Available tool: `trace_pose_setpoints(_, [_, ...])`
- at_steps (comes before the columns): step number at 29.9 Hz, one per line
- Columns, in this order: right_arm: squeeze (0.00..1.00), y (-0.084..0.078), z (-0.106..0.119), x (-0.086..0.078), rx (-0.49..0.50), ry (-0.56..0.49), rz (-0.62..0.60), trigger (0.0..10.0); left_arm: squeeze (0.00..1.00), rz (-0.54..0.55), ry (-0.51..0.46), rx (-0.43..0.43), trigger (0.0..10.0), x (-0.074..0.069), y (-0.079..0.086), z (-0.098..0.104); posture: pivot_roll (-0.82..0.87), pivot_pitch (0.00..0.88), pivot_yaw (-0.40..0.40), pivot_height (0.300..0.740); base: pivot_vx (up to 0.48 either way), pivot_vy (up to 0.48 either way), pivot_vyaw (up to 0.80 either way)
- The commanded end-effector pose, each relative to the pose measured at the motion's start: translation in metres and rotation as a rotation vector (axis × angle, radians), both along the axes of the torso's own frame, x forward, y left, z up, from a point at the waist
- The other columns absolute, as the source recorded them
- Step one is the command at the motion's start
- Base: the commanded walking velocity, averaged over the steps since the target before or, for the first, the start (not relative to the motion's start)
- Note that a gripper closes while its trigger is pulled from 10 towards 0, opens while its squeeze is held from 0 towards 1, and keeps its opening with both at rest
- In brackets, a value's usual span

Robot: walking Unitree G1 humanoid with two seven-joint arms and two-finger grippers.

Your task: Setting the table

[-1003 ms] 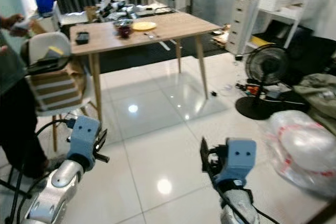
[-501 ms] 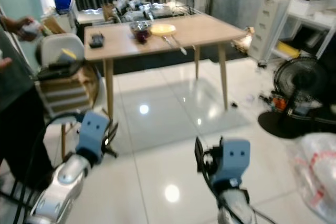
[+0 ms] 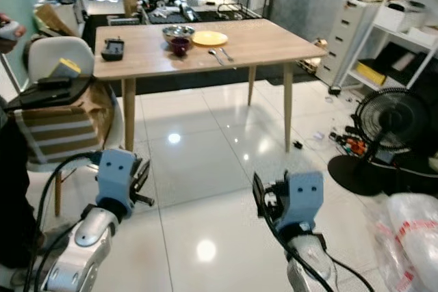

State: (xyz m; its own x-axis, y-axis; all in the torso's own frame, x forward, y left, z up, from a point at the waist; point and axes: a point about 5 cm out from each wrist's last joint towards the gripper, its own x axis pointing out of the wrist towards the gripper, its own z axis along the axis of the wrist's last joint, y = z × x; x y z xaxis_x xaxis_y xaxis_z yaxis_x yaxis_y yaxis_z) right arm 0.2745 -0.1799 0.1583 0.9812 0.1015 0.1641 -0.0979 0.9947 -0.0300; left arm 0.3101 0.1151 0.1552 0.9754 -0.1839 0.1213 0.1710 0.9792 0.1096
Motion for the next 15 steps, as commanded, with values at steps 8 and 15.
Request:
trace_pose_setpoints(8, [0.0, -0.0007, -0.0065, 0.0011, 0.039, 0.043, -0.004, 10.0, 0.0, 0.022, 0.033, -0.005, 10.0, -0.0008, 0.005, -0.0048, 0.01, 0.047, 0.024, 0.74, 0.48, 0.0, 0.0])
trace_pose_setpoints(15, [0.0, -0.0061, -0.0095, -0.001, 0.085, 0.066, -0.028, 10.0, 0.0, 0.018, 0.046, -0.007, 10.0, -0.003, 0.0044, -0.0065, 0.0, 0.049, 0.03, 0.74, 0.48, 0.0, -0.69])
